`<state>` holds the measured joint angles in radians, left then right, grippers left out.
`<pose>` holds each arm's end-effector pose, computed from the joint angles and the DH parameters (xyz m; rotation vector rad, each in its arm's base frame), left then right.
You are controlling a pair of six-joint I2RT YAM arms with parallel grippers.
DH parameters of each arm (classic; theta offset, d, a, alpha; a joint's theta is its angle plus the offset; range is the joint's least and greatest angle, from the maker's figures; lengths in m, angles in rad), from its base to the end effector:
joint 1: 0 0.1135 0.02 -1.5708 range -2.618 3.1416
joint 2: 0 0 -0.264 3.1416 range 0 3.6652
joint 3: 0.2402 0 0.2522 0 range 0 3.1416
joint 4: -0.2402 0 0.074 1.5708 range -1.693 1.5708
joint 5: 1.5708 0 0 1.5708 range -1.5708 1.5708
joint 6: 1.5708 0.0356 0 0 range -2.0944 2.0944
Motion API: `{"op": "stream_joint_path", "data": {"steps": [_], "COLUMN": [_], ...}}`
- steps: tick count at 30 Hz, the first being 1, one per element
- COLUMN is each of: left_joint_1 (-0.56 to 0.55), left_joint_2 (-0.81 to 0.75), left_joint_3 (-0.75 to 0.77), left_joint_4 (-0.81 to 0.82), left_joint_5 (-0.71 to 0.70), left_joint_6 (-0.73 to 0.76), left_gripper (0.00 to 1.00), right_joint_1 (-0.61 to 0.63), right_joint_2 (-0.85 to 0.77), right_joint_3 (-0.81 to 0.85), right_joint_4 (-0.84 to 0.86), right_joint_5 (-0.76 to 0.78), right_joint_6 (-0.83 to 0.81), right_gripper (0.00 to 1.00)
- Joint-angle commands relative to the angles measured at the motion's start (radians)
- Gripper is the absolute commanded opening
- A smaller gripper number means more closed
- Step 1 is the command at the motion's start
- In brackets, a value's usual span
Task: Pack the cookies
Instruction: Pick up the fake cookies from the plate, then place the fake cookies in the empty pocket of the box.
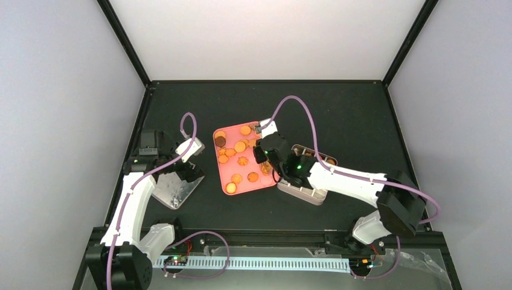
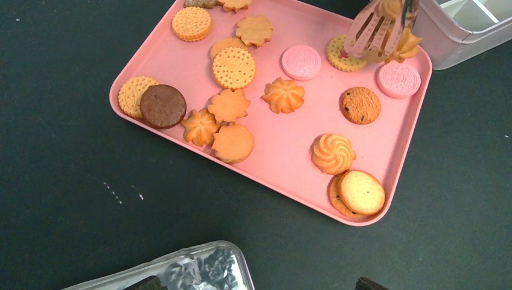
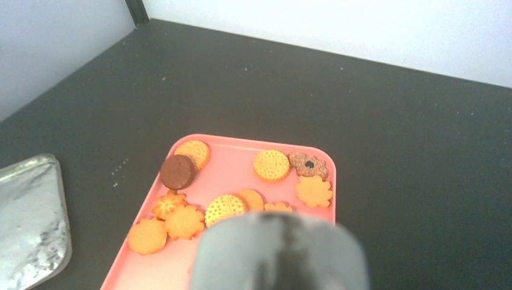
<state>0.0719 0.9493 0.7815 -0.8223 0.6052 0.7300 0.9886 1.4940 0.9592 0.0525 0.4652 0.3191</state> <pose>0.1755 -0.0077 0.2600 0.9686 2.1571 -0.4022 0.1974 0.2709 0.2544 -0.3855 1.9792 0.3595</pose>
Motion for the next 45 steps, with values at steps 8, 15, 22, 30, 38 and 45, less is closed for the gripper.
{"op": "stream_joint_path", "data": {"steps": [8,15,22,30,38,45], "left_joint_1": [0.007,0.006,0.007,0.006,0.006,0.006], "left_joint_2": [0.000,0.002,0.002,0.003,0.005,0.009], "left_joint_3": [0.033,0.035,0.037,0.037,0.037,0.028], "left_joint_4": [-0.017,-0.017,-0.017,-0.017,-0.017,-0.012], "left_joint_5": [0.001,0.011,0.017,0.016,0.012,0.008], "left_joint_6": [0.016,0.012,0.012,0.010,0.011,0.012], "left_gripper": [0.84,0.84,0.84,0.84,0.84,0.84], "right_joint_1": [-0.051,-0.212,-0.310,-0.361,-0.362,-0.362], "right_joint_2": [-0.270,-0.450,-0.555,-0.579,-0.521,-0.495], "right_joint_3": [-0.017,-0.147,-0.248,-0.309,-0.310,-0.303], "right_joint_4": [-0.039,-0.077,-0.105,-0.095,-0.056,-0.046], "right_joint_5": [0.045,0.056,0.072,0.046,0.006,0.002], "right_joint_6": [-0.034,0.007,0.021,0.032,0.043,0.030], "right_gripper": [0.01,0.01,0.01,0.02,0.05,0.08]}}
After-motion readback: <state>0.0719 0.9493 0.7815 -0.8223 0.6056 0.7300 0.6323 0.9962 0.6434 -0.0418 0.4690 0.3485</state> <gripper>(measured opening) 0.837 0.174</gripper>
